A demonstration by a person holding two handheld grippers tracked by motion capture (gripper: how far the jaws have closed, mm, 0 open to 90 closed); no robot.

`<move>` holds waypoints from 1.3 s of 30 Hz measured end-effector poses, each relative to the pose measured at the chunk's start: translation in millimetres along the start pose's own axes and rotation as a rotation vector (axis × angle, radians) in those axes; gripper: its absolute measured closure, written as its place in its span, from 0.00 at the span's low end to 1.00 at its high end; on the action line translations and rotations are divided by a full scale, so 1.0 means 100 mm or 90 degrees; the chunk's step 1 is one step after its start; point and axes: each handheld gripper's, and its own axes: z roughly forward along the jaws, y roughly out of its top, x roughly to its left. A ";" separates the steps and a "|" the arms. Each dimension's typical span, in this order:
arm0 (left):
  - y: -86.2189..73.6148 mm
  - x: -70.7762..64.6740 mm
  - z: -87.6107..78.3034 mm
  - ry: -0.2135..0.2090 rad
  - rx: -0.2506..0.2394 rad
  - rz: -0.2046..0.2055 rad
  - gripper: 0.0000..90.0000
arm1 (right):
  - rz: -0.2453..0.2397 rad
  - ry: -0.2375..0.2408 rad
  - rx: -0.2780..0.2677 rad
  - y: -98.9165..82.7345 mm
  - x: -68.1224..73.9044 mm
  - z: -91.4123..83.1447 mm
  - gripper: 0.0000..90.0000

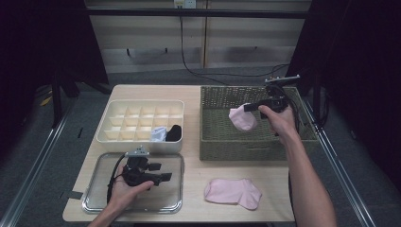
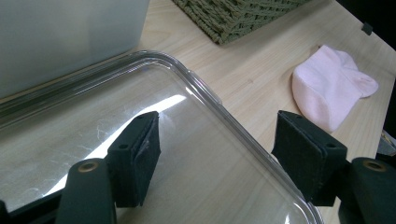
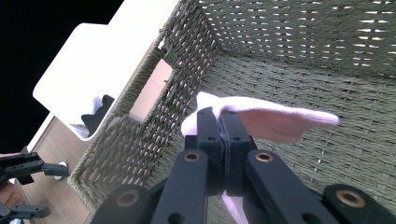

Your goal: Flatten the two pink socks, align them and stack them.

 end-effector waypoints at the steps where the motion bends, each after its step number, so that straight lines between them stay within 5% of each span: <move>1: 0.00 0.00 0.00 0.000 0.001 0.000 0.35 | -0.001 0.001 -0.001 0.00 0.01 -0.01 0.99; 27: 0.03 0.00 0.05 0.011 0.001 0.003 0.37 | -0.035 0.038 -0.055 -0.04 0.28 -0.41 0.99; 34: 0.09 -0.04 0.09 0.028 0.008 0.012 0.39 | -0.030 0.053 -0.074 -0.08 0.38 -0.50 0.99; 39: 0.17 -0.10 0.07 0.015 0.003 0.028 0.41 | -0.037 0.069 -0.082 -0.12 0.45 -0.56 0.99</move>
